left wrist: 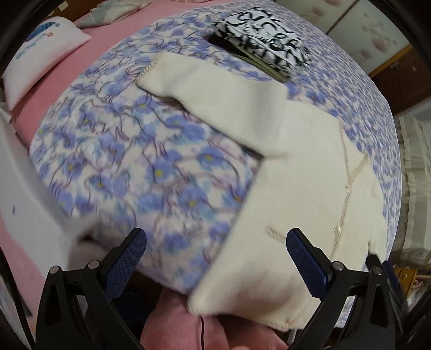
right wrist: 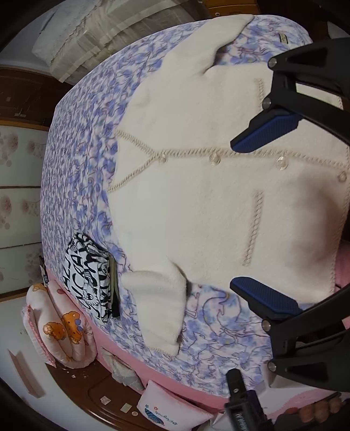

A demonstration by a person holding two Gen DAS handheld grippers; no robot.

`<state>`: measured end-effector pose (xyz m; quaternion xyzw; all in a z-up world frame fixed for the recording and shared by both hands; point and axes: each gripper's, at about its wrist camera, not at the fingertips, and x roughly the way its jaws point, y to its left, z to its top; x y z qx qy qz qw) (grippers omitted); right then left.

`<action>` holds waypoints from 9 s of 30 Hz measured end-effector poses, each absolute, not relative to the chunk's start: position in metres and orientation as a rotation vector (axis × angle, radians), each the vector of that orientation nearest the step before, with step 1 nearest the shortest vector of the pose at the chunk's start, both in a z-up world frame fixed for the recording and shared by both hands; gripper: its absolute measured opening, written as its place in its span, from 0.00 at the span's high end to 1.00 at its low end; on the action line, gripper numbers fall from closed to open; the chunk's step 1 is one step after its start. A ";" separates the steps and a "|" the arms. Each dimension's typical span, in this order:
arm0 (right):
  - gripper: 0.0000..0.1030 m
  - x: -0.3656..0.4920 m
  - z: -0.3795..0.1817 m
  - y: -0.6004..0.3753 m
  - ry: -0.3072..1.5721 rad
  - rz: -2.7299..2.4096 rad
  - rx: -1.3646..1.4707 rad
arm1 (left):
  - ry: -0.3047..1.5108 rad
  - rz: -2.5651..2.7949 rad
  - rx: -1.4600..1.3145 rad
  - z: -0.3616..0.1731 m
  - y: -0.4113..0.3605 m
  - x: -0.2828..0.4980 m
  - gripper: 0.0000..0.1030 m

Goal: Fold large clothes

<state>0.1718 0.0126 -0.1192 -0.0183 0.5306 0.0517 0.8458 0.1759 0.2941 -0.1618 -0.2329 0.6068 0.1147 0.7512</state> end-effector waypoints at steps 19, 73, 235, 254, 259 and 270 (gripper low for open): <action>0.09 0.255 -0.247 0.144 1.150 0.052 -0.123 | 1.160 0.361 -0.840 -0.354 0.503 0.347 0.03; 0.09 0.239 -0.206 -0.155 0.983 0.120 0.307 | 0.630 -0.236 -0.653 -0.047 0.047 0.321 0.90; 1.00 0.393 -0.333 -0.207 0.934 -0.242 0.402 | 1.008 0.141 -0.157 -0.303 0.155 0.439 0.97; 0.97 0.221 -0.281 -0.234 1.154 0.156 0.549 | 1.217 0.135 -0.026 -0.220 -0.064 0.187 0.84; 0.97 0.166 -0.271 -0.294 1.191 0.153 0.575 | 1.300 0.026 0.004 -0.216 -0.138 0.150 0.83; 0.73 0.076 -0.282 -0.439 1.174 -0.097 0.794 | 1.445 -0.297 0.246 -0.224 -0.321 0.118 0.75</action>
